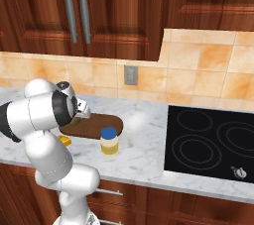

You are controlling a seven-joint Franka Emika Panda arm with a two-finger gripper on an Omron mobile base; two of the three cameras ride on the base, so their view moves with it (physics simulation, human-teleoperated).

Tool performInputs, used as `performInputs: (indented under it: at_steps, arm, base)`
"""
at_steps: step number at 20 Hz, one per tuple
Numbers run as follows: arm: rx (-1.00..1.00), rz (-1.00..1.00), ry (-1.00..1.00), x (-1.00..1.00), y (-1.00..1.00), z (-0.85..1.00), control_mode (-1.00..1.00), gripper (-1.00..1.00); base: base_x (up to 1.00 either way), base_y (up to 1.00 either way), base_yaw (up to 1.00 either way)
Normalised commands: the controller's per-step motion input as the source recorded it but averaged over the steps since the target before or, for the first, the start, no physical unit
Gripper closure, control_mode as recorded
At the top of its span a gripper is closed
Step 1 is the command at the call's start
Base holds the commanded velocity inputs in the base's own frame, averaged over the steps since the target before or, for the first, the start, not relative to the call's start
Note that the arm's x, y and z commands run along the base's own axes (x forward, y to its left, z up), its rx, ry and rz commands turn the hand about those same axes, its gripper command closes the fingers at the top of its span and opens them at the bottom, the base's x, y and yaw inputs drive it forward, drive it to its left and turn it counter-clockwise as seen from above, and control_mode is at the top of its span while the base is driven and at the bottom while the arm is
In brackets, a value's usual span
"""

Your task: Retrieve the reheated potato from the microwave, then place the potato, cheese, and condiment on the cutting board.

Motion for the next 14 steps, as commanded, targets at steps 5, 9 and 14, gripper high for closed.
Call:
performInputs:
  at_steps: [5,9,14]
  arm:
    - [0.00,-0.02,0.00,0.00,0.00,-0.12,-1.00,-1.00]
    - [0.00,-0.07,-0.01,-0.03,0.00,-0.02,-1.00,-1.00]
    - [0.00,-0.07,-0.09,-0.08,0.00,0.00,-1.00,-1.00]
  base:
    - [0.00,0.00,0.00]
    - [0.00,0.00,0.00]
    - [0.00,0.00,0.00]
